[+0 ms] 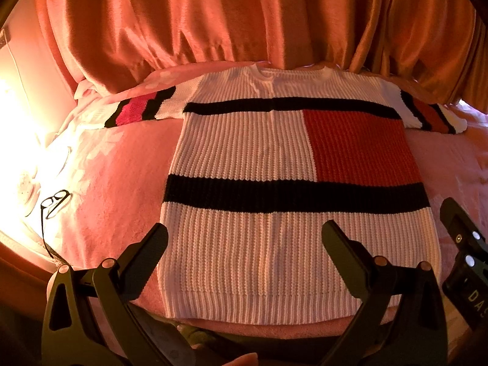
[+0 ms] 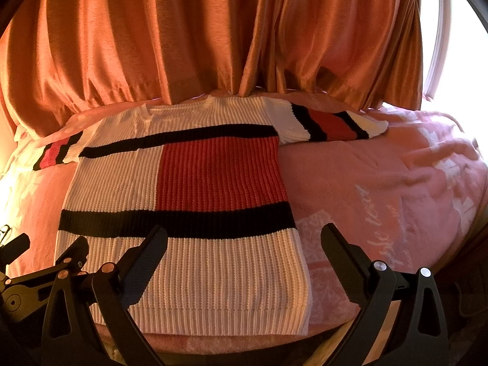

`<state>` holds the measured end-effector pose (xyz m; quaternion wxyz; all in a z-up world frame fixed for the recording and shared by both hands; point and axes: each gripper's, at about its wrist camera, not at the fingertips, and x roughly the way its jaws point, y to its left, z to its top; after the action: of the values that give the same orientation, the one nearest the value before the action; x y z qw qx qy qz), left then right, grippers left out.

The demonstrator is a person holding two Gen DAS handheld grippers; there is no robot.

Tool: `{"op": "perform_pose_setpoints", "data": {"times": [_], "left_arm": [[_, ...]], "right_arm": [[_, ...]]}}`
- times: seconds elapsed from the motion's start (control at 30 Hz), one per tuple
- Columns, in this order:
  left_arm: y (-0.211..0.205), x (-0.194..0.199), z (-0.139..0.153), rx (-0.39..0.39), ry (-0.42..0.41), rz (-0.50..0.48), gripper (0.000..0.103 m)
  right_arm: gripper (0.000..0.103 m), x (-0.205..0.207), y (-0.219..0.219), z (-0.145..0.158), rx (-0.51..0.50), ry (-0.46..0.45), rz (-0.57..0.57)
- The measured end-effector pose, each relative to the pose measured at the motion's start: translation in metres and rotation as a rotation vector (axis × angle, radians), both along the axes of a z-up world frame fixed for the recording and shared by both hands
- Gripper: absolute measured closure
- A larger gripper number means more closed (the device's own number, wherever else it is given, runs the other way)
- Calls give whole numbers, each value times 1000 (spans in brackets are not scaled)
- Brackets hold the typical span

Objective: Fold small clothes

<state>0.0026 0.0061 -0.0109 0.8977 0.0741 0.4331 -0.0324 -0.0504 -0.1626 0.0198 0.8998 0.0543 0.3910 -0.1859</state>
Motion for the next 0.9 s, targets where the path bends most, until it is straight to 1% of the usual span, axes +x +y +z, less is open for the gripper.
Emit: {"op": "perform_pose_setpoints", "data": {"times": [0.1, 0.17, 0.2, 0.23, 0.3, 0.33, 0.4, 0.43, 0.5, 0.57, 0.6, 0.67, 0.7, 0.8, 0.9], "left_arm": [[0, 4, -1, -12, 10, -4, 5], [0, 8, -4, -17, 16, -16, 5], [-1, 11, -5, -16, 15, -21, 5], [-2, 13, -6, -14, 15, -24, 5], [-4, 20, -10, -11, 15, -29, 5], [-6, 22, -11, -14, 15, -33, 5], [-12, 31, -15, -18, 20, -48, 5], [-15, 35, -17, -20, 20, -52, 5], [-22, 45, -20, -30, 22, -59, 5], [-27, 53, -23, -41, 22, -63, 5], [-30, 57, -24, -48, 21, -66, 5], [-38, 68, -27, -55, 19, -72, 5], [-43, 74, -29, -56, 17, -79, 5], [-53, 85, -34, -53, 10, -86, 5], [-60, 94, -40, -59, 14, -87, 5]], "right_arm": [[5, 5, -11, -5, 41, -8, 15], [5, 14, -35, -10, 107, -30, 19], [5, 20, -56, -11, 117, -68, 5], [5, 25, -67, -16, 106, -80, -1], [5, 43, -112, -20, 88, -104, -48], [5, 50, -128, -22, 98, -112, -62], [5, 71, -184, -28, 127, -133, -132], [5, 79, -204, -29, 130, -139, -151], [6, 104, -253, -32, 109, -154, -198], [9, 123, -291, -38, 101, -143, -237], [11, 137, -321, -46, 119, -136, -261], [18, 153, -360, -59, 144, -121, -302], [19, 161, -379, -67, 155, -112, -320], [23, 178, -426, -88, 149, -86, -385], [23, 189, -457, -108, 157, -64, -432]]}}
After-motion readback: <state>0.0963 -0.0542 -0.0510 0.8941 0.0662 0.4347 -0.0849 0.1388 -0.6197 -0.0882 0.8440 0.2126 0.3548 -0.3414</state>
